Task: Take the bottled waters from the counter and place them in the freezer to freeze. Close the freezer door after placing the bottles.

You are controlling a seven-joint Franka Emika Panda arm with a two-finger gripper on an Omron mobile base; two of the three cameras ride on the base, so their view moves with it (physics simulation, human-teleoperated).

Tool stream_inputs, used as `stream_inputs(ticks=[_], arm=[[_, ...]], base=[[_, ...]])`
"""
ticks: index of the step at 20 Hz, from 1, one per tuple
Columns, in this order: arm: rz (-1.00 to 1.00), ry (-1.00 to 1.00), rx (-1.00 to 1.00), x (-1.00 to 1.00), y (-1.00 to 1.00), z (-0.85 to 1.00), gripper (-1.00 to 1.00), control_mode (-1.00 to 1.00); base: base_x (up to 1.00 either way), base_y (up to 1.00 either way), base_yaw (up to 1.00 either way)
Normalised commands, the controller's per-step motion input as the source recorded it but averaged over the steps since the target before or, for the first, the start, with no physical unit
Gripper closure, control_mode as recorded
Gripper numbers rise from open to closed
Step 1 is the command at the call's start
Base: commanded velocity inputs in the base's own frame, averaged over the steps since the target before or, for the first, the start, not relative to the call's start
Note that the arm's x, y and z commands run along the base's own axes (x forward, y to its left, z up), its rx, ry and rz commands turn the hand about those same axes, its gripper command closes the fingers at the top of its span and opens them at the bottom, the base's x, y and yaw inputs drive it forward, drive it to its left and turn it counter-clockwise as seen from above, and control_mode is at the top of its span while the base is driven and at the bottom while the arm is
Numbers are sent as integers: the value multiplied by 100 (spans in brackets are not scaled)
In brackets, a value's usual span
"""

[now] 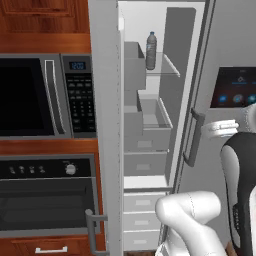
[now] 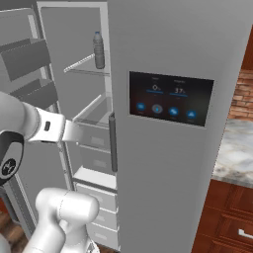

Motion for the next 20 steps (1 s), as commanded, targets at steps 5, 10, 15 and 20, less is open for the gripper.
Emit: stream_inputs(ticks=[5,10,15,20], arm=[[-5,10,-1,-7,1,-59,-100,-100],[-7,8,-1,0,0,-31,-100,-100],[0,0,0,0,0,0,-100,-100],[-3,0,0,-25,-3,0,-100,-100]], base=[[0,0,0],[0,0,0],[0,0,0],[0,0,0]])
